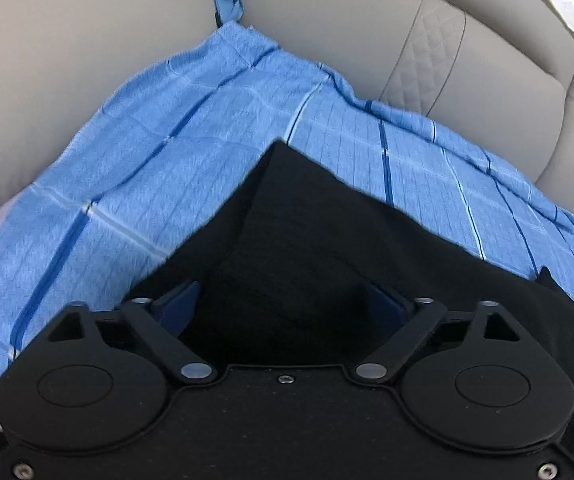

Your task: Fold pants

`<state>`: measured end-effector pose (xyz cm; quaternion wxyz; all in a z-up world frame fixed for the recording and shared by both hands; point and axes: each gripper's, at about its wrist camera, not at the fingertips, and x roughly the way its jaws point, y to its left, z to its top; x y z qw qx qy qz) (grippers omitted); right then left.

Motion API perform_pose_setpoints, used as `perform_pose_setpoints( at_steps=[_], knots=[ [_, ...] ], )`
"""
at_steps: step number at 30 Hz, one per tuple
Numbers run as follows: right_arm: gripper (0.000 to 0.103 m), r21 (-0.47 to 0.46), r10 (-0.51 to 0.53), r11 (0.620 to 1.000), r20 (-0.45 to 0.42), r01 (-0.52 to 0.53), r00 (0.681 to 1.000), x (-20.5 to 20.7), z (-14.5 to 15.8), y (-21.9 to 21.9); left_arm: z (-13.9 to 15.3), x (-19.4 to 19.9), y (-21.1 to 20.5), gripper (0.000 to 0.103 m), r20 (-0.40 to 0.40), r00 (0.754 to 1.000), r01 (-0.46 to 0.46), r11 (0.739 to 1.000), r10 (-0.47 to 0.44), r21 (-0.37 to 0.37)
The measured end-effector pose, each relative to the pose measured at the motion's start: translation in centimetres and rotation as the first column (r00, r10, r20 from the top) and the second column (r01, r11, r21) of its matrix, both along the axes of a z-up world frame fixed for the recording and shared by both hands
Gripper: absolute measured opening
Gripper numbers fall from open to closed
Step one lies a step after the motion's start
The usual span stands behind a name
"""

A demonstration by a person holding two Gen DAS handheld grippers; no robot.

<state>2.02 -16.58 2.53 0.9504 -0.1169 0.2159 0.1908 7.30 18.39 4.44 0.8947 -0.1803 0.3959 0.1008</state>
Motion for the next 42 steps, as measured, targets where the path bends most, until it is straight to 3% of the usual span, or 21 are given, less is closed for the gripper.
perform_pose_setpoints(
  at_steps=[2,3,5,8,10,11,12,13,14,15,16,19,21,24,28,33,34,35,39,42],
  knots=[
    [0.088,-0.021,0.147,0.989,-0.001,-0.147,0.989,-1.5,-0.9,4.1,0.4,0.2,-0.1,0.060,0.002,1.000,0.021,0.999,-0.021,0.031],
    [0.088,-0.030,0.202,0.979,-0.008,-0.203,0.979,-1.9,-1.3,5.8,0.6,0.1,0.1,0.049,0.015,0.999,0.038,0.999,-0.038,0.019],
    [0.088,-0.048,0.270,0.962,-0.011,-0.270,0.963,-2.6,-1.9,8.8,1.1,-0.1,0.5,0.041,0.030,0.998,0.063,0.998,-0.062,-0.028],
    [0.085,-0.091,0.303,0.949,0.008,-0.301,0.953,-2.7,-2.9,11.9,1.2,0.0,1.0,0.045,0.035,0.996,0.088,0.995,-0.086,-0.049],
    [0.078,-0.108,0.301,0.948,0.005,-0.299,0.954,-2.0,-3.4,12.7,0.7,0.3,1.3,0.064,0.023,0.996,0.082,0.993,-0.081,-0.082],
    [0.069,-0.110,0.292,0.951,0.001,-0.290,0.957,-1.4,-3.6,12.9,0.3,0.4,1.5,0.063,0.014,0.997,0.079,0.991,-0.078,-0.110],
    [0.048,-0.111,0.286,0.952,-0.004,-0.285,0.958,-1.0,-3.7,13.1,0.0,0.6,1.6,0.049,0.008,0.998,0.069,0.990,-0.069,-0.123],
    [0.038,-0.112,0.283,0.953,-0.005,-0.282,0.959,-0.9,-3.8,13.2,-0.1,0.6,1.6,0.037,0.006,0.998,0.069,0.991,-0.069,-0.112],
    [0.015,-0.115,0.276,0.955,0.004,-0.274,0.961,-1.0,-3.8,13.3,0.2,0.4,1.4,0.030,0.014,0.997,0.073,0.994,-0.072,-0.087],
    [0.008,-0.117,0.272,0.956,0.011,-0.269,0.962,-1.1,-3.5,13.3,0.7,0.0,1.3,0.017,0.031,0.997,0.069,0.995,-0.067,-0.075],
    [0.008,-0.109,0.275,0.956,0.021,-0.272,0.961,-1.5,-3.0,13.1,1.4,-0.6,1.2,0.014,0.053,0.997,0.064,0.996,-0.061,-0.064],
    [0.007,-0.085,0.283,0.957,0.069,-0.277,0.957,-2.9,-1.2,12.5,3.9,-2.8,1.2,0.012,0.122,0.991,0.053,0.999,-0.051,-0.010],
    [0.005,-0.048,0.292,0.956,0.053,-0.290,0.955,-3.6,-0.1,12.3,5.0,-4.2,1.6,0.012,0.143,0.988,0.049,0.999,-0.050,0.009],
    [0.005,0.012,0.354,0.935,-0.003,-0.354,0.935,-4.7,0.3,12.2,5.1,-6.0,2.3,0.012,0.129,0.990,0.047,0.999,-0.049,0.019],
    [0.005,-0.049,0.434,0.899,-0.032,-0.435,0.900,-6.1,-0.7,13.4,3.7,-6.9,2.6,0.013,0.061,0.997,0.039,0.998,-0.042,0.045],
    [0.008,-0.027,0.502,0.862,-0.101,-0.506,0.859,-7.0,-1.5,14.2,2.5,-7.9,3.0,0.014,0.004,1.000,0.014,0.997,-0.014,0.073],
    [0.012,-0.034,0.512,0.855,-0.102,-0.518,0.853,-7.0,-1.6,14.3,2.2,-7.9,3.1,0.015,-0.014,1.000,0.010,0.996,-0.009,0.085],
    [0.033,-0.042,0.510,0.856,-0.091,-0.515,0.855,-7.0,-1.5,14.1,2.0,-7.9,3.1,0.016,-0.030,1.000,0.008,0.995,-0.006,0.095],
    [0.065,0.050,0.478,0.878,-0.097,-0.475,0.873,-5.2,0.5,11.4,2.9,-8.6,3.2,0.025,0.002,1.000,-0.006,0.995,0.006,0.104],
    [0.072,0.124,0.383,0.919,-0.073,-0.373,0.921,-2.6,2.6,7.8,5.0,-9.1,2.8,0.048,0.093,0.995,-0.035,0.987,0.021,0.154]
  ],
)
